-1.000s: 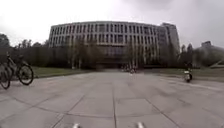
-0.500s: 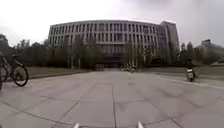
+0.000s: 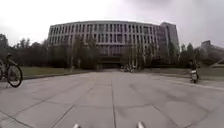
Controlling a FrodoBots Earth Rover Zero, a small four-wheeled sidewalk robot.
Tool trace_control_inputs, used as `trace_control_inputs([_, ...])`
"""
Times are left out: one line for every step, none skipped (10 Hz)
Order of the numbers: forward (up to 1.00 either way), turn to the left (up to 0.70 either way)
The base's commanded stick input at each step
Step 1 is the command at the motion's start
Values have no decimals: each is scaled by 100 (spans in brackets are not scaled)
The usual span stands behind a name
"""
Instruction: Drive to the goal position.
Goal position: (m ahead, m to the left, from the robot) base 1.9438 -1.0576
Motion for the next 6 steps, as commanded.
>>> trace_control_inputs([50, 0])
trace_control_inputs([50, 0])
trace_control_inputs([50, 0])
trace_control_inputs([50, 0])
trace_control_inputs([50, 0])
trace_control_inputs([50, 0])
